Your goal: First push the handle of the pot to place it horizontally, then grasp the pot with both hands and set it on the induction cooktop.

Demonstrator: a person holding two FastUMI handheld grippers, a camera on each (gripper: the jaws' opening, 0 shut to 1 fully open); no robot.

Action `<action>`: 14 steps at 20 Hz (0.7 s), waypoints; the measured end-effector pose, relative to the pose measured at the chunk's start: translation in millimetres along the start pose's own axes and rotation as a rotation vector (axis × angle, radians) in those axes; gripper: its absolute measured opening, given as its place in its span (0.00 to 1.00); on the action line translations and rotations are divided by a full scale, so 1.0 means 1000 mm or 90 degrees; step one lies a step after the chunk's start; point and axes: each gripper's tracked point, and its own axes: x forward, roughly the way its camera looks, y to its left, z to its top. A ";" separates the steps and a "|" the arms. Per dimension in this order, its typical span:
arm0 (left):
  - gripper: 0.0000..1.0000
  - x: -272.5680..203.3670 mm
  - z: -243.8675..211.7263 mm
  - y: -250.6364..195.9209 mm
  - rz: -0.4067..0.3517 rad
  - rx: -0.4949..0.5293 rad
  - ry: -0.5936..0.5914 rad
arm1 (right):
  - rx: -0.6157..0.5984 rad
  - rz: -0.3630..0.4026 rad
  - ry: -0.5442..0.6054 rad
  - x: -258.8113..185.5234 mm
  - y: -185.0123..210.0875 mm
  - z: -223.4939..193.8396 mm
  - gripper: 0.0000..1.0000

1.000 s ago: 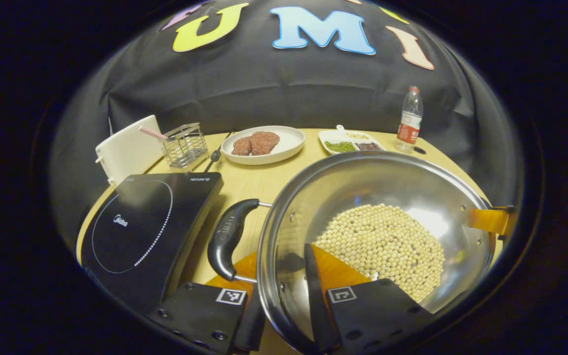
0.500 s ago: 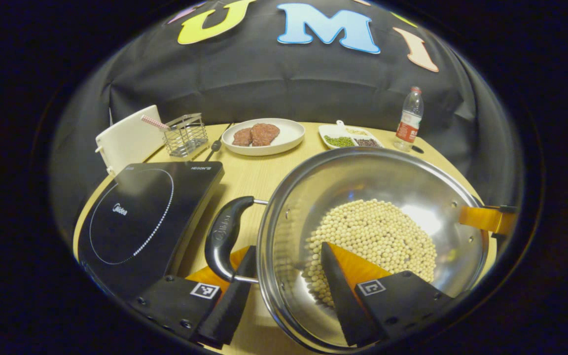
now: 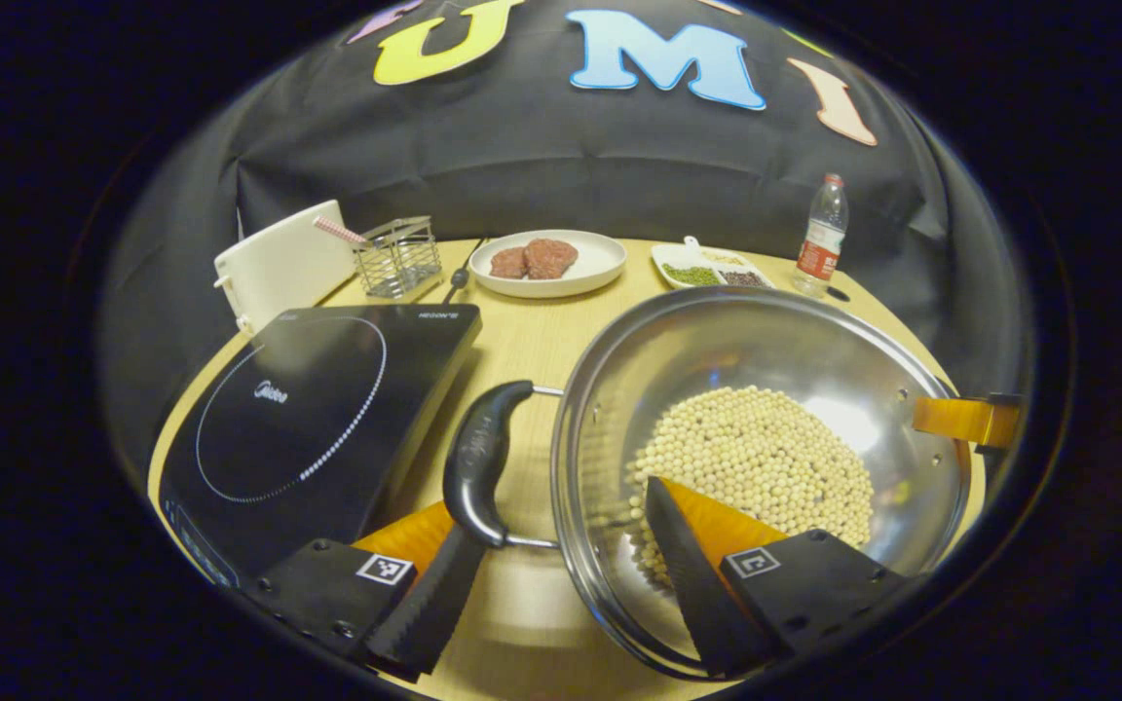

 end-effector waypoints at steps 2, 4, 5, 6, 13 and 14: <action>1.00 0.003 0.006 0.008 0.005 0.006 -0.002 | -0.004 -0.001 0.002 0.001 -0.001 0.000 0.46; 0.99 0.006 0.006 0.010 -0.003 0.003 0.004 | -0.004 -0.001 0.002 0.000 -0.001 0.000 0.47; 0.99 0.008 0.007 0.010 -0.004 0.003 0.006 | -0.005 -0.001 0.002 0.000 -0.001 -0.001 0.47; 1.00 0.009 0.011 0.011 -0.002 0.007 0.004 | -0.005 -0.001 0.002 0.000 0.000 0.000 0.47; 0.80 0.011 0.025 0.006 -0.017 0.004 0.000 | -0.024 -0.008 0.000 -0.002 -0.001 0.000 0.47; 0.78 0.011 0.025 0.005 -0.022 0.003 0.002 | -0.030 -0.009 -0.001 -0.001 -0.001 0.002 0.47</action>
